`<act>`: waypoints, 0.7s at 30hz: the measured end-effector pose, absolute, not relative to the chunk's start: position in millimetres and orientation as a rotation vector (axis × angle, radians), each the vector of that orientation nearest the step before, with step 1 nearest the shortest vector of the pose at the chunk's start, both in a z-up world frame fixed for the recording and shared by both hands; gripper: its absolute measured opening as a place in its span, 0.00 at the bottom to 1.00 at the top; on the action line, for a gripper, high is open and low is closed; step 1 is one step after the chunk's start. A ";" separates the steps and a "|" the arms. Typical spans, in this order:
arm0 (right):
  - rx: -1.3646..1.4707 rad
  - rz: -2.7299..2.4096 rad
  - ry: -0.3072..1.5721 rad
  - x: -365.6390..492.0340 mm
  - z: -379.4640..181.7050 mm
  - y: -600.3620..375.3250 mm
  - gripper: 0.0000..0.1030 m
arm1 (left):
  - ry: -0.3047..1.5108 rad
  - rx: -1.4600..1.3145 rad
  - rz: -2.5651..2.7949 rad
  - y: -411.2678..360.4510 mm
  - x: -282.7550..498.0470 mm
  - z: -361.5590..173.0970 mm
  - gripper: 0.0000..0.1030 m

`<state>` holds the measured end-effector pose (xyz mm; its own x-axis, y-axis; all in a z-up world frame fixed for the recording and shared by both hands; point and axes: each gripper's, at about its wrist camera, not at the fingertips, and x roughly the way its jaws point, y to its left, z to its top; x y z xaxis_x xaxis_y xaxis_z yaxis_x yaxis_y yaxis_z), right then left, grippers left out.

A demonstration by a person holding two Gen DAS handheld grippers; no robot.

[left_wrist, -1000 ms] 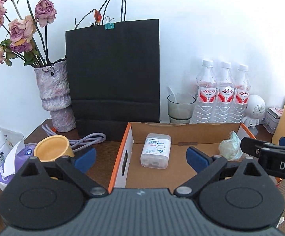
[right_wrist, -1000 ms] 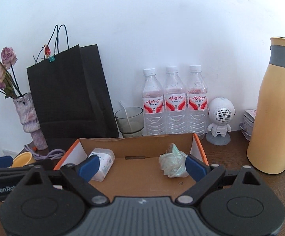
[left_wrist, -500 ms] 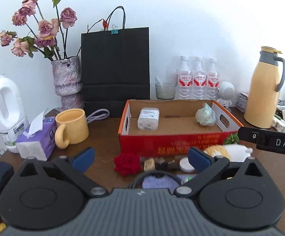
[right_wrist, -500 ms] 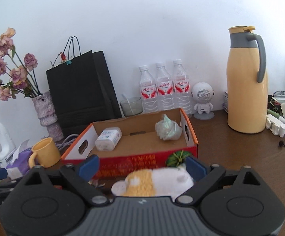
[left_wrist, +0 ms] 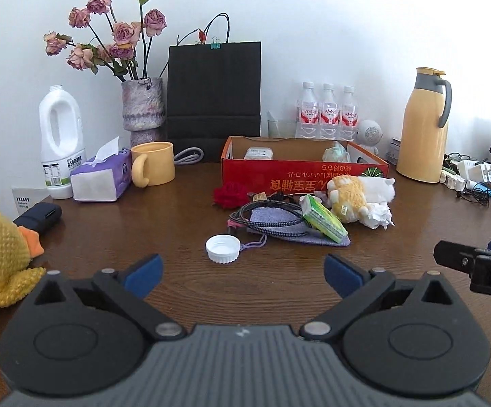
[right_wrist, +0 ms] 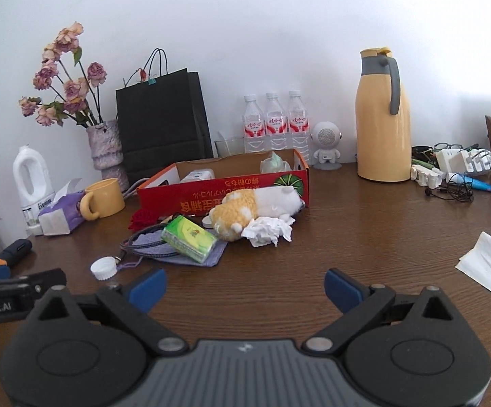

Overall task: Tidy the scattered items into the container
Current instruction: 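Withdraw both grippers from the box toward the table items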

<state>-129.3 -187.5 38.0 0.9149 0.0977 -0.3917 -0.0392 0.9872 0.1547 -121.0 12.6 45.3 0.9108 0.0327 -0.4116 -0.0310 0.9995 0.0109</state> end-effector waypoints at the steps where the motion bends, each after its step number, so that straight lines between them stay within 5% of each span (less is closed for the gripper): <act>1: 0.157 0.078 0.405 -133.9 37.8 -187.5 0.98 | 0.421 0.008 0.033 13.5 -124.9 44.7 1.00; 16: 0.144 0.221 0.446 -89.0 42.8 -160.6 1.00 | 0.553 0.000 0.019 35.9 -76.6 33.4 1.00; 21: 0.065 0.211 0.487 -45.5 42.8 -153.7 0.92 | 0.610 0.012 -0.030 47.4 -30.6 28.4 0.99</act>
